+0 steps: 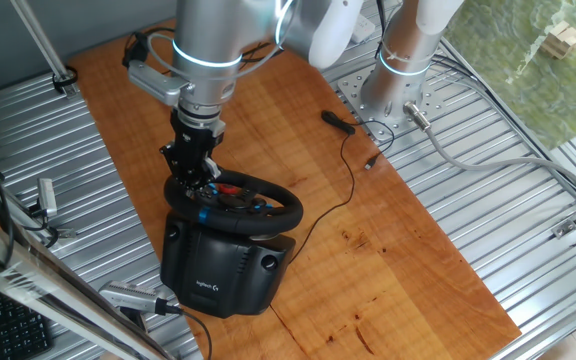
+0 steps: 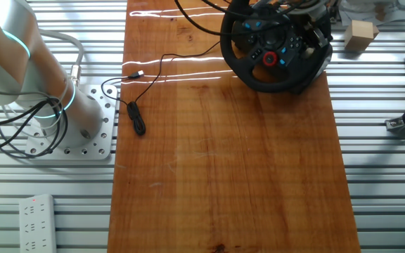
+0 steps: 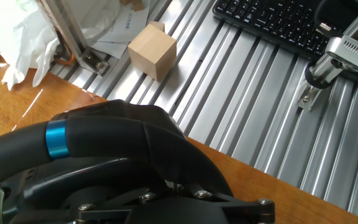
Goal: Rotate the steering wheel 90 degrees clockwise
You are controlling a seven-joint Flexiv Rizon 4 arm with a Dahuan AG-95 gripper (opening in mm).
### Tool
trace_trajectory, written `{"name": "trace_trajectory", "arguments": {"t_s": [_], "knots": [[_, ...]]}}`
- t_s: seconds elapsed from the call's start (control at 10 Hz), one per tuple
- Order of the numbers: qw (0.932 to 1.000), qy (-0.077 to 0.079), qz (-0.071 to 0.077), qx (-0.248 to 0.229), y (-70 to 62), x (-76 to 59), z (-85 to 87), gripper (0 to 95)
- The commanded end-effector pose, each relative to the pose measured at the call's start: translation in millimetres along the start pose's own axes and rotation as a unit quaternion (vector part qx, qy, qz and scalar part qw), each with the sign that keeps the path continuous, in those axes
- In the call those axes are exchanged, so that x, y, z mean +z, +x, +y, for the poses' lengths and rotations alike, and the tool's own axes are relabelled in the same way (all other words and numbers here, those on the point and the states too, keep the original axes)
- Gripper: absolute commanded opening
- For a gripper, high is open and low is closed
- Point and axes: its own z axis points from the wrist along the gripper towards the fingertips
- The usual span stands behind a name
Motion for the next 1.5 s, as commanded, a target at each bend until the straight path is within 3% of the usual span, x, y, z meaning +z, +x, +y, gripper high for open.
{"name": "trace_trajectory", "arguments": {"t_s": [0.1,1.5], "knots": [[1.0000,0.001,-0.001,-0.002,1.0,0.9,-1.6,0.0],[0.9999,0.002,-0.006,-0.009,13.9,8.1,-7.6,0.0]]}}
